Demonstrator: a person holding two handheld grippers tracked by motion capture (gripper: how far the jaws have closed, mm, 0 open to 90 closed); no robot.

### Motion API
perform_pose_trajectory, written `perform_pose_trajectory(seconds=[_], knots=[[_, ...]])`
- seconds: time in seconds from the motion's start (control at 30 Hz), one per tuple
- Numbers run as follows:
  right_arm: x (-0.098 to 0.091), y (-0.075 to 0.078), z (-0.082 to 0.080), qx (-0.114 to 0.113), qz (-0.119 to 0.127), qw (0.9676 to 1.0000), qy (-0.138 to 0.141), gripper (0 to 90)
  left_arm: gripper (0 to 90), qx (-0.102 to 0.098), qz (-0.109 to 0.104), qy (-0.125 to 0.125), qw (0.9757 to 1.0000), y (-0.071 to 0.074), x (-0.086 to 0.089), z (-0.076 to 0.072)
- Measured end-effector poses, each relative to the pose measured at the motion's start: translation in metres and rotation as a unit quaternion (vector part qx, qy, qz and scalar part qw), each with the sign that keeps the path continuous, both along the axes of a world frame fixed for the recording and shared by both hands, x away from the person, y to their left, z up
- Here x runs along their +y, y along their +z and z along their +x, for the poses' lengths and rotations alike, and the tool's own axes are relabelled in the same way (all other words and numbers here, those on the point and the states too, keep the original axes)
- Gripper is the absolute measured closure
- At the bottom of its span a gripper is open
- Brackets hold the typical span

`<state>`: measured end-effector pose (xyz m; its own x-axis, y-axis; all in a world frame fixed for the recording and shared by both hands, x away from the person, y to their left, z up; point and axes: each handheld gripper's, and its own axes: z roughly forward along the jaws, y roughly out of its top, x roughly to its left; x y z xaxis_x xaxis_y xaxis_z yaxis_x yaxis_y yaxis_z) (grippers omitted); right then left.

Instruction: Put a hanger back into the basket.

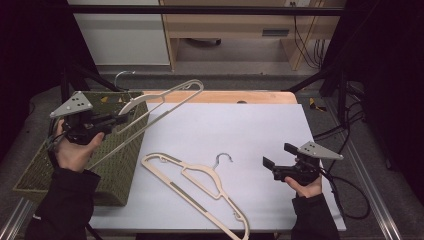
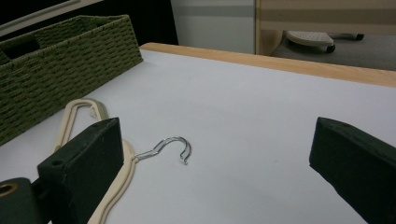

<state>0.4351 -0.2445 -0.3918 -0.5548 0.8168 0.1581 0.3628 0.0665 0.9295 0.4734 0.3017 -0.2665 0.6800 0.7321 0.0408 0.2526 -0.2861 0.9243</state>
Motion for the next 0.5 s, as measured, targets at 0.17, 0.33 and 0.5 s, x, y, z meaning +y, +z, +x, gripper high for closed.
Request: perform_pose_trajectory(seconds=[0.17,0.33,0.5], knots=[[0.000,0.000,0.000,0.000,-0.001,1.0000,-0.002,3.3,85.0,-0.003,0.005,0.016,0.9998,0.001,0.022,0.004],[0.001,0.000,0.000,0.002,-0.003,1.0000,0.001,3.3,85.0,-0.001,0.000,0.038,0.9993,-0.004,0.046,0.007],[0.001,0.000,0.000,0.002,-0.003,1.0000,0.001,3.3,85.0,0.005,0.005,0.063,0.9980,-0.011,0.069,0.009]])
